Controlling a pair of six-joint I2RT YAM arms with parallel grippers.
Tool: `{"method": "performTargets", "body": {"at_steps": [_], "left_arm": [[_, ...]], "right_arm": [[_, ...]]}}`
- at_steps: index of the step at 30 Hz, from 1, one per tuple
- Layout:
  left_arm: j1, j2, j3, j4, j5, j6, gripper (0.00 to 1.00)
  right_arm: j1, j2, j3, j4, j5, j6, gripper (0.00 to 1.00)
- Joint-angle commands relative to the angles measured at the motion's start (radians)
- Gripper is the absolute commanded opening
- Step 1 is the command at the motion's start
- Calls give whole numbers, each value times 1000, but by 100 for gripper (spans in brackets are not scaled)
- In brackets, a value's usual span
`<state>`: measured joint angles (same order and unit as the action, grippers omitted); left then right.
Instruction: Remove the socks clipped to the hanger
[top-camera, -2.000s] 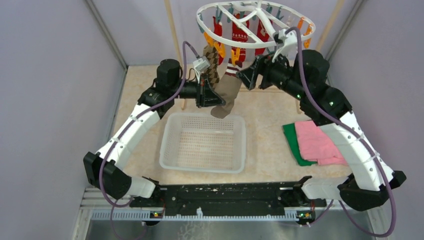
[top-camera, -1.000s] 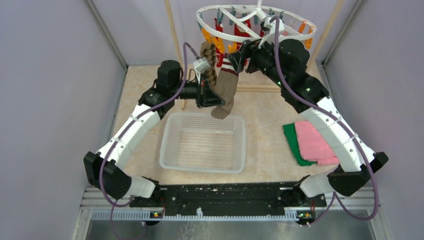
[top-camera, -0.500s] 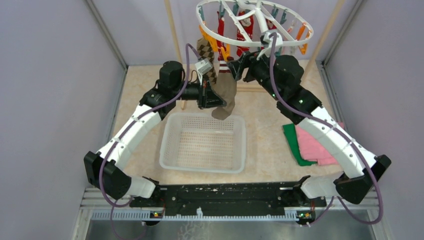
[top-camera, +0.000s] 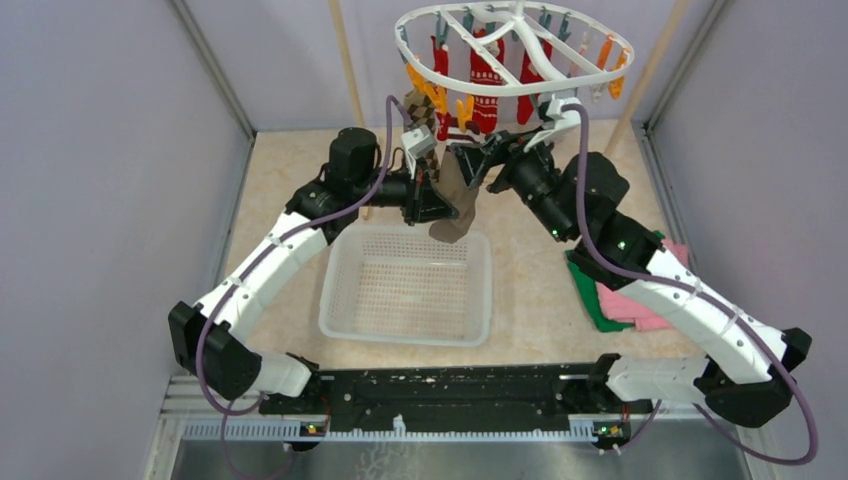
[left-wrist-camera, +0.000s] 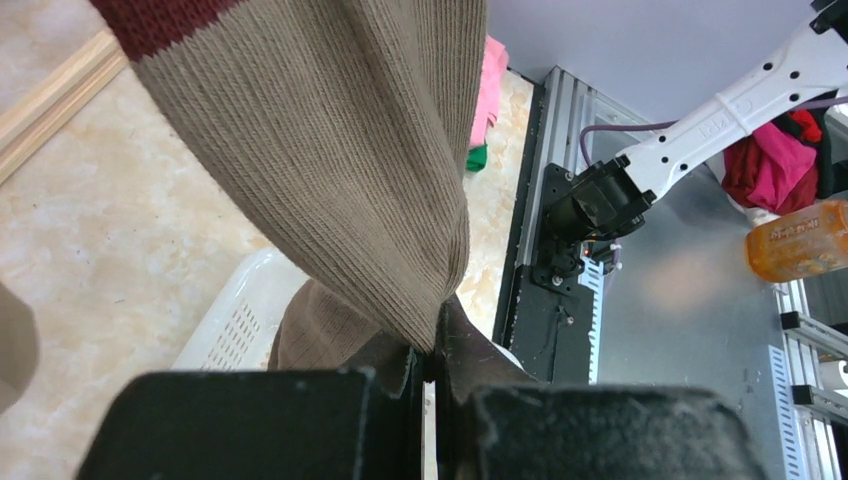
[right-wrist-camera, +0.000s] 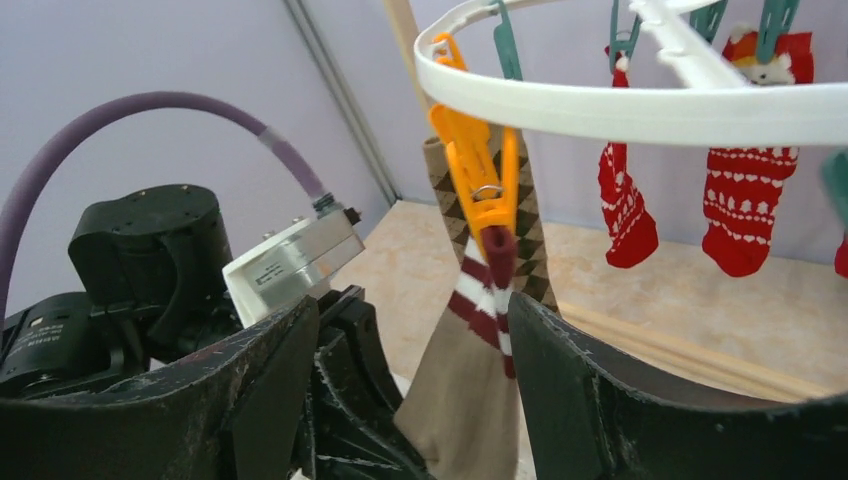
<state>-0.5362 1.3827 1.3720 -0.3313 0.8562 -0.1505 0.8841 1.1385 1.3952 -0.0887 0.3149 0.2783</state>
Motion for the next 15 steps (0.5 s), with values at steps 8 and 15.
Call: {"method": "performTargets", "body": {"at_steps": [8,15], "left_arm": [[-41,-45,28,-40,-55,67,0],[-44,-47,35,-41,-55,67,0]], "right_arm": [[50,120,192,-41,238,-96,71],[-22,159,275,-122,171,-84,69]]}}
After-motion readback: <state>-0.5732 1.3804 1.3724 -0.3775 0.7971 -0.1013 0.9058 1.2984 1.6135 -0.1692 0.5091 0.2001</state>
